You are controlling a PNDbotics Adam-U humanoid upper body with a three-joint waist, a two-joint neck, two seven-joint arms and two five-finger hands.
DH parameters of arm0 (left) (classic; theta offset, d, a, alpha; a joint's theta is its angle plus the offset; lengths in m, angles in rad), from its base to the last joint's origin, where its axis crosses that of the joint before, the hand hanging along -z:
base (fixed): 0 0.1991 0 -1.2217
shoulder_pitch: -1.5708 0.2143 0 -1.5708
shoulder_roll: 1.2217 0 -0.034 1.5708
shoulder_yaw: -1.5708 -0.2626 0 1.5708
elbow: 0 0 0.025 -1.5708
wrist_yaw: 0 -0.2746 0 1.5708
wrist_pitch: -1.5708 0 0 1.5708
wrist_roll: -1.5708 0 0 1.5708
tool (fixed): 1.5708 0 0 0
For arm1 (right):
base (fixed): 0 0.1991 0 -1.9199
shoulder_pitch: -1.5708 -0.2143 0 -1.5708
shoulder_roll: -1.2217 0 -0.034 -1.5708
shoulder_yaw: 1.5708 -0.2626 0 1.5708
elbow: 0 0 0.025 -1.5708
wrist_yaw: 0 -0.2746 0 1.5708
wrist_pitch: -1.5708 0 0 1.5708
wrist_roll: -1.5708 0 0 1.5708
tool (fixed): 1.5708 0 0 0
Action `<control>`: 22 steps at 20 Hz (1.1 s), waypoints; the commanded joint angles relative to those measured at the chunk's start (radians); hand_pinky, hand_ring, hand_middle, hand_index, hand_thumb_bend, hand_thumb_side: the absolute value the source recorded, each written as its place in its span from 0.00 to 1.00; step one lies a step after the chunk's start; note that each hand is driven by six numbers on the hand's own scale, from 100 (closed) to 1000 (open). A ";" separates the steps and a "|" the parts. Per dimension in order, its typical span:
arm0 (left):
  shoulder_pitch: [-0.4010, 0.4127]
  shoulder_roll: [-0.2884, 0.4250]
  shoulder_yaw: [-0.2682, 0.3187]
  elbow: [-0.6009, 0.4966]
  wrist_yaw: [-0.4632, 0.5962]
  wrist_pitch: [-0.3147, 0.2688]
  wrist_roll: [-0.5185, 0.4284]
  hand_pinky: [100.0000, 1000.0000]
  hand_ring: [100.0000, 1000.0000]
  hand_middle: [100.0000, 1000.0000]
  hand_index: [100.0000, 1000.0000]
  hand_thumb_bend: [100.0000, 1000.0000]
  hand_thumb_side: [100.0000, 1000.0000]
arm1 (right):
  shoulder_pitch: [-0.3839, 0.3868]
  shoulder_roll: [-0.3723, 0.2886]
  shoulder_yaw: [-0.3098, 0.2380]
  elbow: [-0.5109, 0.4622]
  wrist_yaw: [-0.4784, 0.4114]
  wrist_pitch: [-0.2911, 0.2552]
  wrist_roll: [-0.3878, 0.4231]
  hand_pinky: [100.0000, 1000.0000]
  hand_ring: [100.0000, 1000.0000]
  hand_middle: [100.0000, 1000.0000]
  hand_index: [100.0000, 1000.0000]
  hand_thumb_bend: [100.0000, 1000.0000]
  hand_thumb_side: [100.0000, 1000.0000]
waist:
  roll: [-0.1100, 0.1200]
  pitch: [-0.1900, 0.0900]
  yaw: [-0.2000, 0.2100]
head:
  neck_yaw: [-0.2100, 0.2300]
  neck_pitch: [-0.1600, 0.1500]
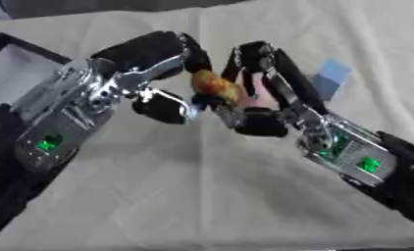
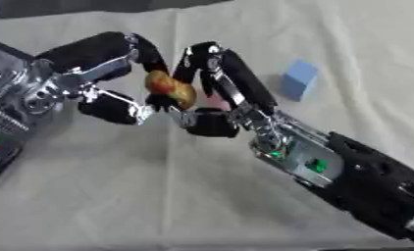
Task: Pick up the objects with one hand, pass them to the other hand, and then place them into the box on the other side of the table.
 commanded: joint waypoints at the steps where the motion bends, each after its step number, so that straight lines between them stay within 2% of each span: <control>1: -0.023 -0.003 0.008 -0.041 0.030 0.011 0.018 0.75 0.62 0.47 0.42 0.00 0.18 | -0.008 -0.008 0.001 -0.011 0.006 0.017 0.004 0.13 0.44 0.39 0.39 0.08 0.00 | 0.007 -0.008 0.003 | 0.000 0.005; 6: -0.024 -0.003 0.007 -0.041 0.052 0.029 0.026 0.75 0.60 0.44 0.39 0.00 0.17 | -0.004 -0.009 0.000 -0.011 0.016 0.048 -0.002 0.18 0.47 0.43 0.44 0.16 0.00 | 0.005 -0.008 0.004 | 0.001 0.005; 8: -0.023 -0.003 0.007 -0.038 0.057 0.035 0.022 0.75 0.60 0.43 0.39 0.00 0.10 | -0.003 -0.010 0.000 -0.011 0.022 0.062 -0.012 0.20 0.48 0.44 0.46 0.20 0.00 | 0.005 -0.009 0.004 | 0.002 0.005; 10: -0.023 -0.003 0.009 -0.036 0.062 0.042 0.018 0.75 0.60 0.42 0.38 0.00 0.09 | -0.002 -0.010 0.001 -0.011 0.026 0.075 -0.021 0.20 0.49 0.45 0.47 0.21 0.00 | 0.005 -0.009 0.004 | 0.003 0.005; 16: -0.020 -0.005 0.011 -0.025 0.047 0.056 0.023 0.73 0.58 0.40 0.35 0.00 0.06 | 0.000 -0.009 0.005 -0.011 0.030 0.081 -0.039 0.22 0.51 0.47 0.50 0.27 0.00 | 0.005 -0.011 0.002 | 0.006 0.005; 22: -0.016 -0.006 0.021 0.009 0.010 0.057 0.029 0.72 0.54 0.37 0.33 0.00 0.03 | 0.002 -0.012 0.005 -0.011 0.050 0.090 -0.040 0.33 0.63 0.60 0.60 0.50 0.00 | 0.005 -0.012 0.002 | 0.006 0.005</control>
